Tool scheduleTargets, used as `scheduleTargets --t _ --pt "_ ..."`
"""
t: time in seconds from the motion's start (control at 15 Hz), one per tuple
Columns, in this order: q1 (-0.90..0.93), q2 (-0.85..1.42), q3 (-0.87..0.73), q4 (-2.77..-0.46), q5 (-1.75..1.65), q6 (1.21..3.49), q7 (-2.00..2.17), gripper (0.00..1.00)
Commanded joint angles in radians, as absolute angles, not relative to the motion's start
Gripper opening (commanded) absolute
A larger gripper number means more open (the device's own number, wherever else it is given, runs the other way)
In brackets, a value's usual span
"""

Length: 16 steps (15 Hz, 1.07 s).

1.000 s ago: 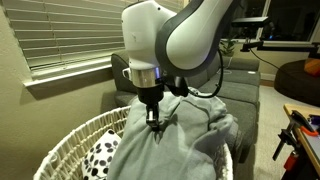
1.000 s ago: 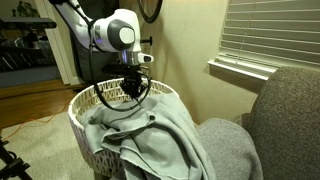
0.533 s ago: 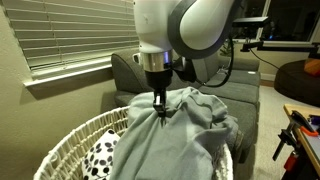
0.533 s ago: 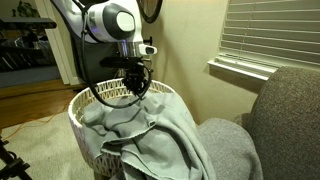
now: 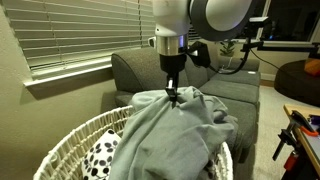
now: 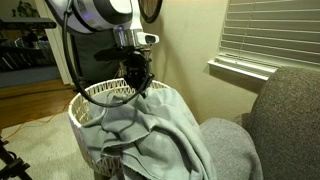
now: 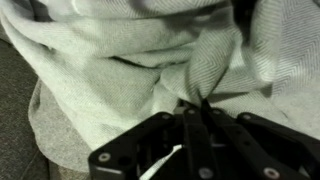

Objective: Put the green blanket in the basket on the couch

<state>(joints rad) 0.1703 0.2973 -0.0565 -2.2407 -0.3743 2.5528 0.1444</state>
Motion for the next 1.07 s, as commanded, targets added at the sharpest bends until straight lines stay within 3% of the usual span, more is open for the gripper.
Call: scheduleTargets --t 0.0,1.0 --pt "0.161 0.176 -0.089 -2.346 -0.443 2.552 0.223 0.01" --pt "0.019 0.033 -0.14 -2.424 -0.592 2.508 0.356 0.01"
